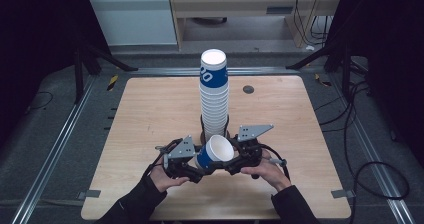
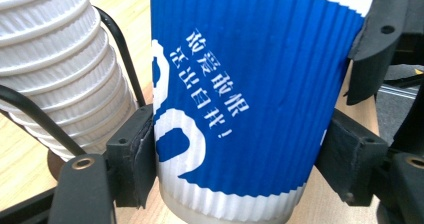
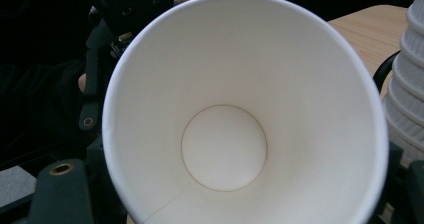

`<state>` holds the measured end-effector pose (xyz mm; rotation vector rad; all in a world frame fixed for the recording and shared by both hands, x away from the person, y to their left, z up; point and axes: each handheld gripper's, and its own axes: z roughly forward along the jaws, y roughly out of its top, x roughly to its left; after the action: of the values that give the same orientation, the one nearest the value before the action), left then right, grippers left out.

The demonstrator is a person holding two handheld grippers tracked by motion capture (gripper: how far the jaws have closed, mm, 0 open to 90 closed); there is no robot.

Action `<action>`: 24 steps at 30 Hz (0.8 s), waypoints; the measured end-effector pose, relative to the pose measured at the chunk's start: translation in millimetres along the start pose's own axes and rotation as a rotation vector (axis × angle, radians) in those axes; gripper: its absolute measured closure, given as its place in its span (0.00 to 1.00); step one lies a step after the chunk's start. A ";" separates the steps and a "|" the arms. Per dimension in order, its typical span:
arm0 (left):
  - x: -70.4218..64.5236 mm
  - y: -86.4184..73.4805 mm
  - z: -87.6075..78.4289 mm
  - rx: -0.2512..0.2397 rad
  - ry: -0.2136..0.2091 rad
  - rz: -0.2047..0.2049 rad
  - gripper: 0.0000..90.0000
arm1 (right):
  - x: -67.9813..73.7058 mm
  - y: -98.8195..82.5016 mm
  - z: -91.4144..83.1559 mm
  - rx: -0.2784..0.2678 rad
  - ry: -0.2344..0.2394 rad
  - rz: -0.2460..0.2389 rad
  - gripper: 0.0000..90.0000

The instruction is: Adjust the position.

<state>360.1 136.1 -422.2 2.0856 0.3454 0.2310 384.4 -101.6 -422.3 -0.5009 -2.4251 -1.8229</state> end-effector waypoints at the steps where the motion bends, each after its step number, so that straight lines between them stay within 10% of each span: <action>1: 0.2 0.0 -0.1 0.000 -0.001 0.000 0.28 | 0.0 0.0 -0.1 -0.003 -0.001 0.001 0.22; 12: 0.0 0.4 -2.0 0.010 0.003 -0.004 0.23 | 2.5 2.6 -5.6 -0.028 -0.024 -0.030 0.23; 24: 11.5 -13.1 -13.9 0.044 0.063 -0.069 0.19 | 0.2 8.8 -35.4 -0.061 -0.161 -0.060 0.23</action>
<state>364.8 157.6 -426.0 2.1089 0.4641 0.2503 381.9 -132.8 -403.6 -0.6093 -2.5185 -1.9577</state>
